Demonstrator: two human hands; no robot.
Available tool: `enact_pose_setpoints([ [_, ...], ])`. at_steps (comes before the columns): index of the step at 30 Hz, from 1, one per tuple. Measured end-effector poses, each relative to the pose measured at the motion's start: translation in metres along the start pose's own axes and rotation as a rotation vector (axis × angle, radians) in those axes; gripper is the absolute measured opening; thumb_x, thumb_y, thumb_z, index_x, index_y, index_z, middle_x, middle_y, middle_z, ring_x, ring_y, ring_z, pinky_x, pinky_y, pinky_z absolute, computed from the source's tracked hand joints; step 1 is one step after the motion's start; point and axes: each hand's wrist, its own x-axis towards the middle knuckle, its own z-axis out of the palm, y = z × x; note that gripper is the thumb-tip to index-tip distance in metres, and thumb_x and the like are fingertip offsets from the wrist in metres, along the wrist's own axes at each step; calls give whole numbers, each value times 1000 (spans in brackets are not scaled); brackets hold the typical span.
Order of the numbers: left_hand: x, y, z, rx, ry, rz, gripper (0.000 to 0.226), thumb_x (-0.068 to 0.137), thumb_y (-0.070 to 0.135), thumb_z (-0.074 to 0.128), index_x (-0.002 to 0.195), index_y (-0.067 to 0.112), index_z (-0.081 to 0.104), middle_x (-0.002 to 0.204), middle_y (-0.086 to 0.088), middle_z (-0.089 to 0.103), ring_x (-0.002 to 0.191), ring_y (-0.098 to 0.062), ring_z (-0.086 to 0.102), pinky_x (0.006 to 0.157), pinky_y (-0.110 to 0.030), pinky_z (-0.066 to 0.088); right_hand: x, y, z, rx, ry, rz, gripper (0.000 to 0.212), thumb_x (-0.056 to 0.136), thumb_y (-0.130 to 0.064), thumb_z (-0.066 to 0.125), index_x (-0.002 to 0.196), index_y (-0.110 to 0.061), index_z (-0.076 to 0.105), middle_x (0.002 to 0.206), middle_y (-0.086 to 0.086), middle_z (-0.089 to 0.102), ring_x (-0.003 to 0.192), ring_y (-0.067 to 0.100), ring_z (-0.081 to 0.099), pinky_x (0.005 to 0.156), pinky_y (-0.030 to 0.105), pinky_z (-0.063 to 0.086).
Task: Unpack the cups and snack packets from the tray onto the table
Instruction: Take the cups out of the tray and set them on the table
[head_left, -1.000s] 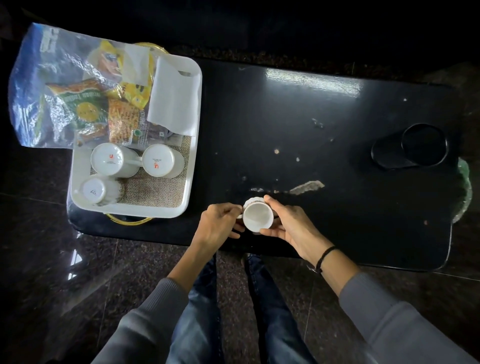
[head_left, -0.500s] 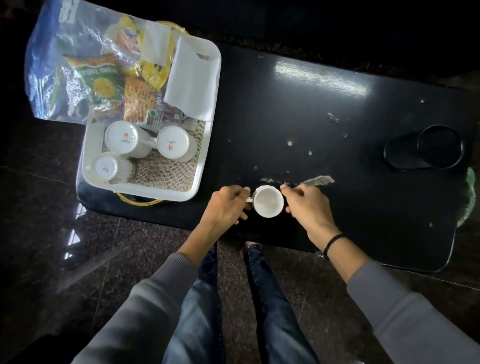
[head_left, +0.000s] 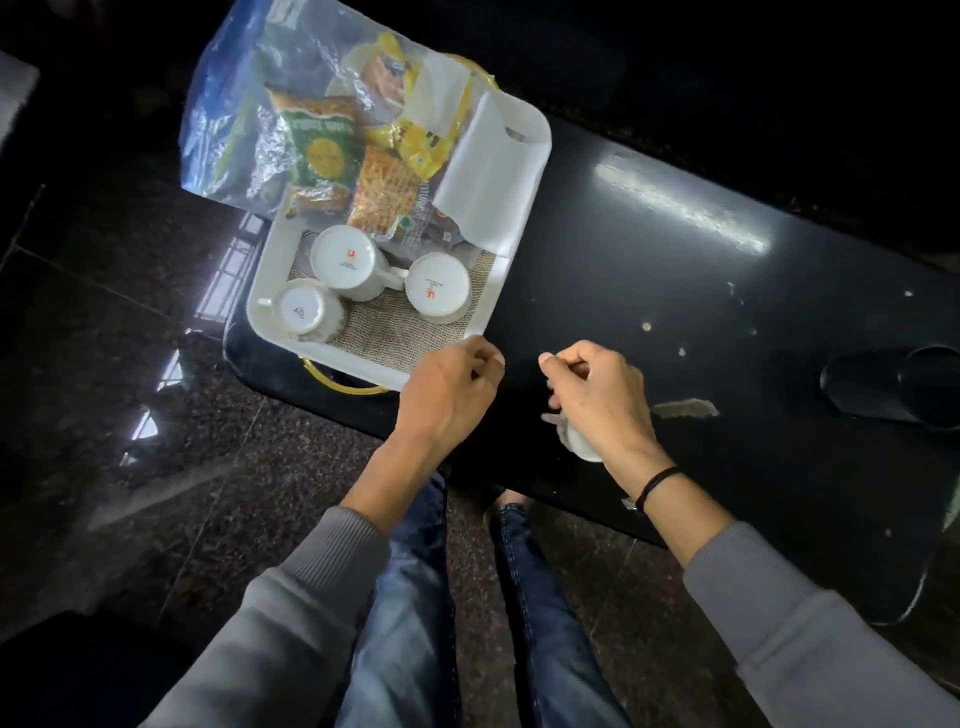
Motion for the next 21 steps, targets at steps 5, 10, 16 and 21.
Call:
enact_pose_setpoints([
  [5,1,-28,-45,168,297,134,21,92,18,66,113,21,72,113,5,71,106,-18,64,81,-37,53,-1,-44,39,10,-200,-92,23,97,-40,63,84,-24,72,72,-8,77,60,-1,73,60,26,61],
  [10,9,-65,-78,422,528,137,47,85,18,72,130,11,60,130,-7,62,122,-30,54,98,-42,43,0,-83,78,30,-338,-172,25,99,-35,62,86,-17,74,79,-3,78,63,2,75,60,25,63],
  [16,34,-100,-97,485,404,10,77,84,27,79,148,8,40,145,-9,49,136,-28,44,106,-40,41,6,-111,111,-19,-406,-220,25,100,-32,61,88,-14,74,80,-1,79,60,-2,73,55,14,57],
  [21,50,-111,-106,369,345,-4,80,80,23,83,146,11,41,138,-8,51,130,-26,45,84,-39,54,12,-120,119,-76,-428,-239,25,99,-33,60,87,-16,73,74,-2,78,59,-2,73,66,24,63],
])
